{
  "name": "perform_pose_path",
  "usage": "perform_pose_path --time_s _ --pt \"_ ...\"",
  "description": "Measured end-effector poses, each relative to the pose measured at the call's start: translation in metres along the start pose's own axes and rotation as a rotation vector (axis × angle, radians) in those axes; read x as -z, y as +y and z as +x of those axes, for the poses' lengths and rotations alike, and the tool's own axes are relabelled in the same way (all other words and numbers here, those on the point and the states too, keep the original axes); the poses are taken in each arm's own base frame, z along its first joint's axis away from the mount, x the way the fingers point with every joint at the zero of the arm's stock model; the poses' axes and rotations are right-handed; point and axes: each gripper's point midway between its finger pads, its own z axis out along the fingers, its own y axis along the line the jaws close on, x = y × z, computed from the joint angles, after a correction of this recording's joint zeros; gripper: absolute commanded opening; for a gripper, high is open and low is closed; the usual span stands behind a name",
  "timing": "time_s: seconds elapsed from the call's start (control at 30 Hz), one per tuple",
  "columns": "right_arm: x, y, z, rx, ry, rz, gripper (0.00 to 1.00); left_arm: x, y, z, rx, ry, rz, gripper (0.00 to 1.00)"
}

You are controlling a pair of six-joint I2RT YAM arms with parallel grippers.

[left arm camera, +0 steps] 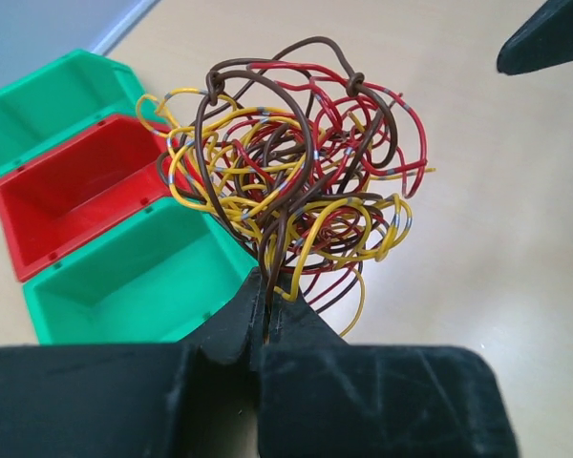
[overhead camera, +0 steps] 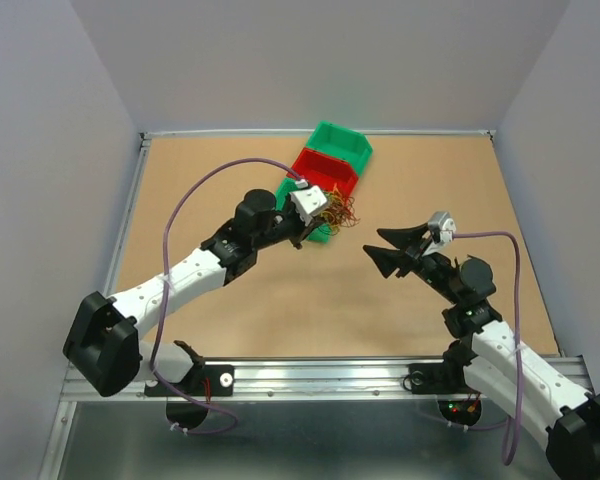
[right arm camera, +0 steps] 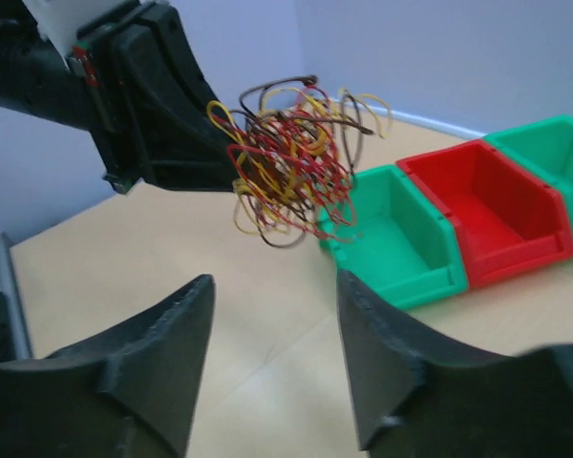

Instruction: Untangle the cables

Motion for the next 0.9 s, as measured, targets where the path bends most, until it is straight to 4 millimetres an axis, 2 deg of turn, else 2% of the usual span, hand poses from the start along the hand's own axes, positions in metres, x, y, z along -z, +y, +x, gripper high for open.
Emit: perform_pose_path --time_s 0.2,0.23,0.27,0.3,0.4,0.5,0.6,0.7,0.77,0.83,0.9 --pt "-0.007 -0.003 0.010 -0.011 0.021 -0.014 0.57 -0.020 -0.043 0.020 -0.062 0.065 0.101 0.00" --pt "-0.008 -0.004 0.012 -0.014 0.025 -0.013 0.52 -0.022 -0.049 0.025 -0.069 0.081 0.116 0.00" --pt "-0.009 -0.005 0.015 -0.017 0.031 -0.011 0.26 -0.023 -0.053 0.031 -0.074 0.098 0.124 0.00" --pt "-0.010 -0.007 0.020 -0.023 0.043 -0.007 0.16 -0.024 -0.054 0.033 -0.076 0.105 0.124 0.00" --pt "-0.013 -0.010 0.030 -0.041 0.071 -0.002 0.01 -0.023 -0.052 0.036 -0.083 0.118 0.114 0.00" --pt "-0.014 -0.012 0.041 -0.058 0.104 -0.002 0.01 -0.023 -0.048 0.037 -0.087 0.125 0.093 0.00" --pt "-0.014 -0.012 0.043 -0.066 0.109 -0.003 0.01 -0.021 -0.042 0.033 -0.097 0.118 0.060 0.00" --pt "-0.014 -0.019 0.033 -0.081 0.070 0.053 0.01 -0.015 -0.035 0.020 -0.106 0.084 0.021 0.00" --pt "-0.013 -0.032 0.019 -0.092 0.014 0.141 0.01 -0.009 -0.028 0.004 -0.113 0.039 -0.022 0.00" --pt "-0.009 -0.050 0.002 -0.113 -0.061 0.263 0.01 -0.004 -0.019 -0.008 -0.106 0.005 -0.061 0.00" --pt "-0.004 -0.062 -0.006 -0.125 -0.104 0.342 0.00 0.000 -0.009 -0.016 -0.094 -0.020 -0.093 0.00"
